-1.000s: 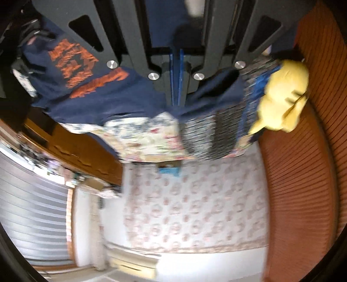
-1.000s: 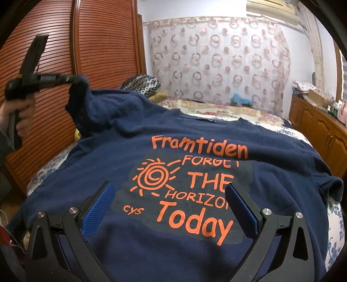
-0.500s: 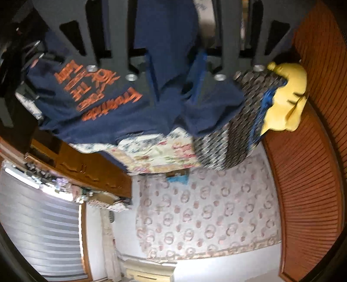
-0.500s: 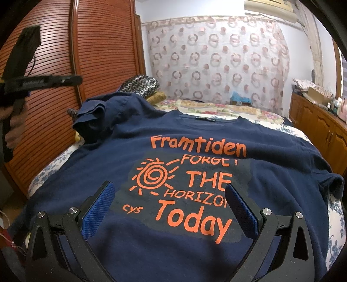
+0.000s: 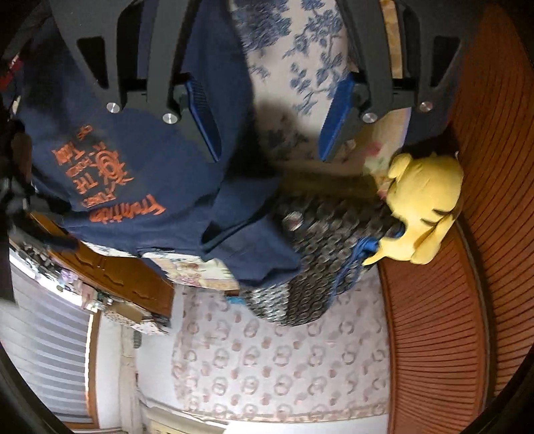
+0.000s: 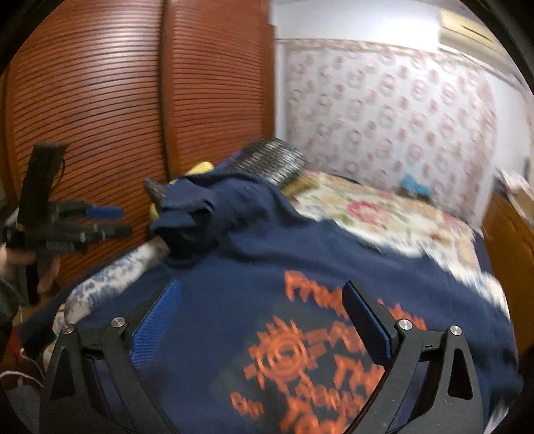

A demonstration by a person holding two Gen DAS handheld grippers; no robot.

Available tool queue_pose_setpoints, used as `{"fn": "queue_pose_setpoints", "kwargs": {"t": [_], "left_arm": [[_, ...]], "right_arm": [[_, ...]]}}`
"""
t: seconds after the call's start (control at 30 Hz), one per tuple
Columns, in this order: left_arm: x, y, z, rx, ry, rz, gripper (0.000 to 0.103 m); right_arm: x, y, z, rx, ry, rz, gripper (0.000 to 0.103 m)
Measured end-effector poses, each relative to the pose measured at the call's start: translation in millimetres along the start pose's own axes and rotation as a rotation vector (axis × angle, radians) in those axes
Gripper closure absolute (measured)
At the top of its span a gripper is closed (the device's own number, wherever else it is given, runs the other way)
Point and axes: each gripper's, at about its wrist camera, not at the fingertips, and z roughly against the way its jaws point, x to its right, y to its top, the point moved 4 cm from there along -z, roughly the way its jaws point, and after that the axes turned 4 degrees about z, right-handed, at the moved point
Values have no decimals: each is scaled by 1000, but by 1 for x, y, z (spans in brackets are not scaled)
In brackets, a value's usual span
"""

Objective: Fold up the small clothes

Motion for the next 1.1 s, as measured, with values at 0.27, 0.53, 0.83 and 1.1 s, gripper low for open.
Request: {"fn": "queue_pose_setpoints", "kwargs": {"t": [0.27,0.53,0.83,1.1], "left_arm": [[-12,-28,-1,25,22,60,43],[-15,-32,2,24,12,74,43],[-8,-29,5,40,1,78,43],[19,-22,7,51,-42,44,43]], "right_arm": [[-46,69,-91,-50,161,67,15],[-66,84,-168,-196,152,124,49],[-38,99,-125,-84,219,38,100],[31,66,-83,-107,2,-27,73]]}}
